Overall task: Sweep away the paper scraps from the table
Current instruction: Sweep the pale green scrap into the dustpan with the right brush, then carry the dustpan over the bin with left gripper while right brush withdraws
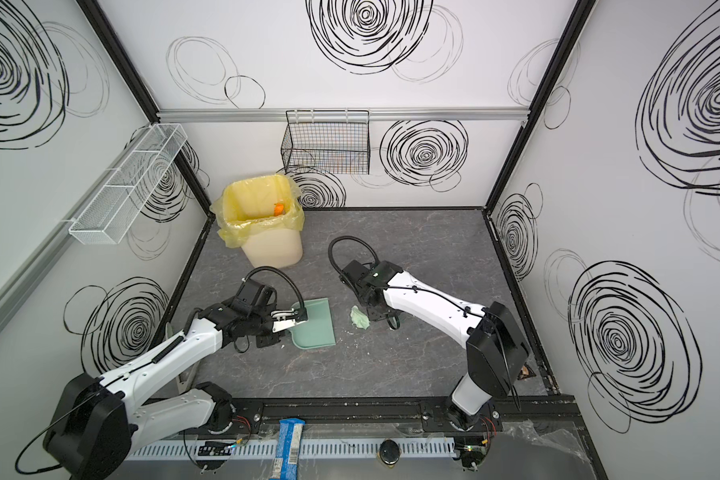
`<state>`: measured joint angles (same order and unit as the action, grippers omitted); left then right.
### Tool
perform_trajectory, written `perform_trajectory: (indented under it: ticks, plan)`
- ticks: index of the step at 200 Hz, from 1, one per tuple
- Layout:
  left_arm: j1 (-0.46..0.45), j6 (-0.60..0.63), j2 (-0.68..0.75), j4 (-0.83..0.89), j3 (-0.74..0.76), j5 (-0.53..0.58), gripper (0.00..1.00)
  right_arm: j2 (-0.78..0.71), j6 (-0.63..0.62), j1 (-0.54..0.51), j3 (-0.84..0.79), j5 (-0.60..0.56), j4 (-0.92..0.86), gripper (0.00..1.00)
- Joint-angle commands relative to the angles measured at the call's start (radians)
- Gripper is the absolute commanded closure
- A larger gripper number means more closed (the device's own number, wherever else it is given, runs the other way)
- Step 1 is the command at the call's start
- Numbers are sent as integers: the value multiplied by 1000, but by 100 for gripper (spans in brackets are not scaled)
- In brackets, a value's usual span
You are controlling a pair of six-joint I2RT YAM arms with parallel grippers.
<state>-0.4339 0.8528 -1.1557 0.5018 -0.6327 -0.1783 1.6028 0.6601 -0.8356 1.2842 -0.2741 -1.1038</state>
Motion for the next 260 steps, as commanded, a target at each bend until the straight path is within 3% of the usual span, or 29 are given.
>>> perform_trajectory:
  ticks: [1, 112, 174, 205, 260]
  plan:
    - [-18, -56, -50, -132, 20, 8, 100, 9, 56, -26, 12, -6, 2, 100]
    - [-64, -95, -183, -237, 21, 7, 100, -65, 59, -144, -38, 288, 270, 100]
    - [-66, -100, -205, -243, 24, 5, 100, -194, 70, -140, -33, 311, 288, 100]
    - [-42, -104, -180, -230, 19, -45, 100, -278, 72, -99, -37, 264, 211, 100]
    - [48, -89, -85, -66, -104, -183, 100, -553, -1, 77, -137, 226, 220, 100]
